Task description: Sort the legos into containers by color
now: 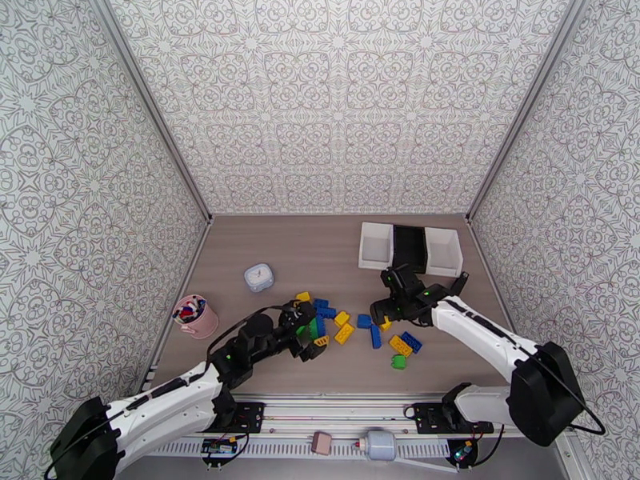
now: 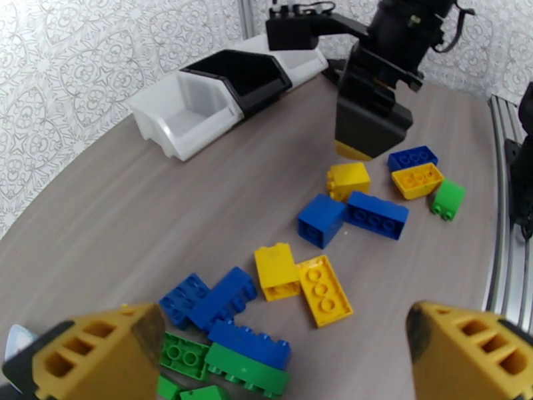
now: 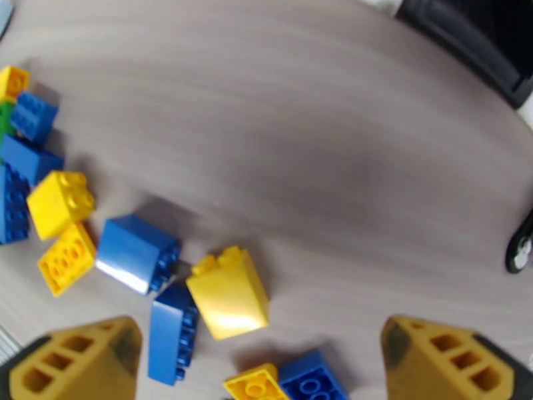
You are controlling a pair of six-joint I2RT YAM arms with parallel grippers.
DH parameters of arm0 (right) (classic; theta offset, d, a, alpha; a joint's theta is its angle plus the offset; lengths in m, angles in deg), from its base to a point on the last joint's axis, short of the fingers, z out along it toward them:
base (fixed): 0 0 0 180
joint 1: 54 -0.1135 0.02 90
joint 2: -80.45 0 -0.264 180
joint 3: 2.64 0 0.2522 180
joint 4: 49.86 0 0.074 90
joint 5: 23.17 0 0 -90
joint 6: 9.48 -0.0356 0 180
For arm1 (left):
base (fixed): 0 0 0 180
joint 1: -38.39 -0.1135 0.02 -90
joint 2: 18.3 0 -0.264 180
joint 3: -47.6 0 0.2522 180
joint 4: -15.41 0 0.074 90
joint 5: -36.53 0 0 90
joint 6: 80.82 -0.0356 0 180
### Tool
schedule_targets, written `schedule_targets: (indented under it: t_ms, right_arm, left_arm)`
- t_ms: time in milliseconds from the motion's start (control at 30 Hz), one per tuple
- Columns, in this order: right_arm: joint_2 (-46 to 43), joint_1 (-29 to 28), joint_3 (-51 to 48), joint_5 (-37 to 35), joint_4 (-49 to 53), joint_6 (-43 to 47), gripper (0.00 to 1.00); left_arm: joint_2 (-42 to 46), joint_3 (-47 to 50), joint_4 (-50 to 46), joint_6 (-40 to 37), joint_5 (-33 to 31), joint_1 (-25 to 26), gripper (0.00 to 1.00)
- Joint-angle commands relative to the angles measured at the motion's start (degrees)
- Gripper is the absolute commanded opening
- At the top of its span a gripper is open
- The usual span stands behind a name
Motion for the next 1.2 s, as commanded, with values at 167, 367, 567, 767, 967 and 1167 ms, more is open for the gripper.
schedule_targets:
  t_ms: [167, 367, 567, 767, 967, 1167]
  right_arm:
    - [6.5, -0.4, 2.2, 3.3, 1.2, 1.6, 0.79]
    - [9.6, -0.4, 2.5, 4.7, 0.0, 2.1, 0.72]
    - [12.0, -0.4, 3.4, 3.9, -0.3, 1.6, 0.63]
    - [13.6, -0.4, 4.1, 3.1, -0.3, 1.5, 0.47]
    - [10.7, -0.4, 4.3, 3.7, 1.1, 2.1, 0.38]
    - [3.6, -0.4, 2.1, -1.1, -1.4, -0.2, 0.35]
  left_arm:
    - [-1.0, 0.3, 2.3, -0.1, 1.3, 0.8, 1.00]
    - [-0.9, 0.4, 1.7, -0.5, 1.4, 0.8, 1.00]
    - [-1.0, 0.6, 1.8, -0.4, 1.2, 0.8, 1.00]
    - [-1.1, 0.6, 2.2, -0.7, 0.6, 0.8, 1.00]
    - [-1.0, -0.7, 0.5, 1.6, -0.1, 0.8, 1.00]
    - [-3.1, -2.6, 3.1, 5.8, -4.9, 0.7, 1.00]
